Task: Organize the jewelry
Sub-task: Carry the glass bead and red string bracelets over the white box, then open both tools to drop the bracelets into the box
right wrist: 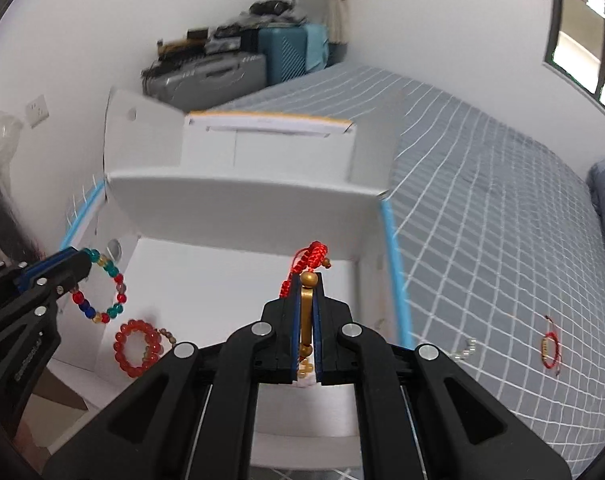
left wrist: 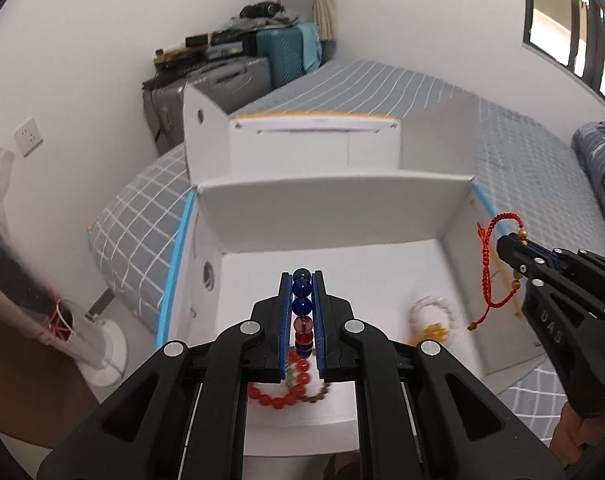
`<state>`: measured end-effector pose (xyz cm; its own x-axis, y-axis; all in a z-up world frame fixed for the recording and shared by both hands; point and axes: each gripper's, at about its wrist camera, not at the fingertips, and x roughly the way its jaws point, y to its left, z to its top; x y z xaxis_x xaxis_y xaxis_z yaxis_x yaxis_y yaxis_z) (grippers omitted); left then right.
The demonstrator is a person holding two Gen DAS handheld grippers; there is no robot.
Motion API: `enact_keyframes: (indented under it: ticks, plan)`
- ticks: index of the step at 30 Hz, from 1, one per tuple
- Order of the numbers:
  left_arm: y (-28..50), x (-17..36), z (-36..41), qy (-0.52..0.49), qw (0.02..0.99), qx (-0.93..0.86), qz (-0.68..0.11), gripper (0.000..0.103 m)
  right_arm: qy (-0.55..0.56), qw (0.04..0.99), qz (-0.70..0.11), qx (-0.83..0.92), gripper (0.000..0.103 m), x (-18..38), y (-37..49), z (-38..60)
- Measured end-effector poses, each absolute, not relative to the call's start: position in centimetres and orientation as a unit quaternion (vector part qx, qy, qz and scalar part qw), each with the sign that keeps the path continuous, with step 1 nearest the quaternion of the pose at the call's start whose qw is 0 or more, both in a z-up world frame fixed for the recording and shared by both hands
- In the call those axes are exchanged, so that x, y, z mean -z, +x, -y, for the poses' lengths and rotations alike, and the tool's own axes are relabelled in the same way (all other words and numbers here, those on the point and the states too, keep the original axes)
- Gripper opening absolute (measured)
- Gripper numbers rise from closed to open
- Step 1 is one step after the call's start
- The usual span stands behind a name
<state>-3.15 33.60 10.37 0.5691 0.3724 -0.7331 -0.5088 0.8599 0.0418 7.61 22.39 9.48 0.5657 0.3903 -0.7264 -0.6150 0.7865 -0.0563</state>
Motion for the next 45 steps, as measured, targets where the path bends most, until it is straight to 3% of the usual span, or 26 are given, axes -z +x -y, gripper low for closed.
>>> enact_keyframes:
  ticks: [18,27,28,29,30,33,37,38,45]
  plan:
    - [-1.6,-4.7,-35.6,-0.102,0.850,-0.250,-0.452,0.009,-0.195,0.834,-0.432,-0.283,0.004,-2.9,8.9,-25.4]
    - [-1.5,-5.0,-35.5,-0.100,0.851,-0.252,-0.449,0.012,-0.185,0.828,-0.447,-0.283,0.006,-2.5,9.1,-25.3]
    - [-1.5,-5.1,-35.6,-0.100,0.850,-0.254,-0.451,0.019,-0.182,0.828,-0.448,-0.284,0.015,-2.6,9.1,-25.2]
    - [-1.5,-5.1,-35.6,-0.102,0.849,-0.257,-0.450,0.035,-0.179,0.829,-0.447,-0.284,0.025,-2.7,9.1,-25.1]
    - [-1.7,-5.3,-35.5,-0.103,0.850,-0.259,-0.447,0.042,-0.175,0.831,-0.445,-0.285,0.030,-2.9,9.0,-24.9]
    - [-2.0,-5.7,-35.5,-0.100,0.852,-0.266,-0.439,0.046,-0.168,0.831,-0.446,-0.288,0.044,-3.5,9.0,-24.7]
    - [-2.4,-6.4,-35.4,-0.099,0.855,-0.273,-0.430,0.061,-0.164,0.840,-0.430,-0.288,0.064,-4.9,8.5,-24.1]
    - [-2.5,-6.6,-35.3,-0.096,0.856,-0.275,-0.426,0.067,-0.163,0.843,-0.425,-0.288,0.068,-5.3,8.4,-23.9]
    - [-2.8,-7.6,-34.0,-0.085,0.864,-0.276,-0.412,0.082,-0.147,0.864,-0.391,-0.280,0.086,-8.2,8.2,-21.1]
